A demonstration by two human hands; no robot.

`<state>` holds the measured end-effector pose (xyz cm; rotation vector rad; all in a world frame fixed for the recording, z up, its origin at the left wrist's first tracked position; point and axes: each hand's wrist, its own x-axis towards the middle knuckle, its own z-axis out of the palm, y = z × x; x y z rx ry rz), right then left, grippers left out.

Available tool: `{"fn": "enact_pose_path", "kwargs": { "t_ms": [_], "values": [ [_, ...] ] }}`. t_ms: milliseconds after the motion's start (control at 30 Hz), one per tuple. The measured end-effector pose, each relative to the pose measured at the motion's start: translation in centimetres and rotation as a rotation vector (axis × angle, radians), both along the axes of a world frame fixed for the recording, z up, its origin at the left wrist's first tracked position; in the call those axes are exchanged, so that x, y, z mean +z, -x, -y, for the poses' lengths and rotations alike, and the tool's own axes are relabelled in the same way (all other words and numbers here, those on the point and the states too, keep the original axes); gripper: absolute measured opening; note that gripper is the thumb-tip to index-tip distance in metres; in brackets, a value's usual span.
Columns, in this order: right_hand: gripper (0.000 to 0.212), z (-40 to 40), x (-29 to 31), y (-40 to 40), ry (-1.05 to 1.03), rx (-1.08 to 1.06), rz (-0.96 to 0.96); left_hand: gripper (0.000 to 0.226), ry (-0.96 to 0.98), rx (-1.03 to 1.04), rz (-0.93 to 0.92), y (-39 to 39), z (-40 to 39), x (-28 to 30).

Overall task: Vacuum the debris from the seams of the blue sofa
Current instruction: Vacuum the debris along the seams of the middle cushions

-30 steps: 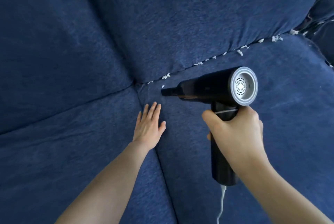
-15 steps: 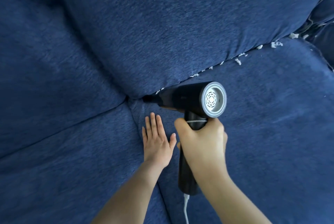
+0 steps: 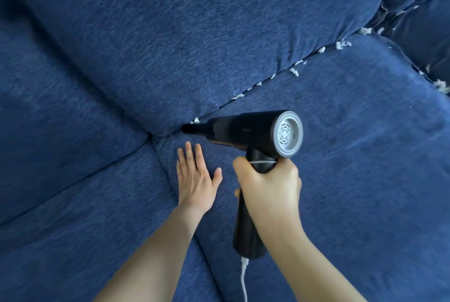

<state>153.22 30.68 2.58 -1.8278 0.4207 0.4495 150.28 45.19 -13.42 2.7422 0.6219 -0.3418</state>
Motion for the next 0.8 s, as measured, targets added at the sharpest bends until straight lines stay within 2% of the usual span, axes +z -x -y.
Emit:
{"fn": "enact_pose_path", "kwargs": {
  "t_ms": [300,633,800],
  "values": [
    [0.021,2.5,0.5,0.5,-0.05,-0.062,0.02,0.08,-0.084,0.006,-0.067,0.4,0.8,-0.5],
    [0.019,2.9,-0.2,0.3,-0.119,-0.114,-0.046,0.081,-0.065,0.005,-0.115,0.1,1.0,-0.1],
    [0.024,0.7,-1.1,-0.2,-0.129,-0.114,-0.08,0.079,-0.08,-0.02,-0.152,0.1,1.2,0.5]
  ]
}}
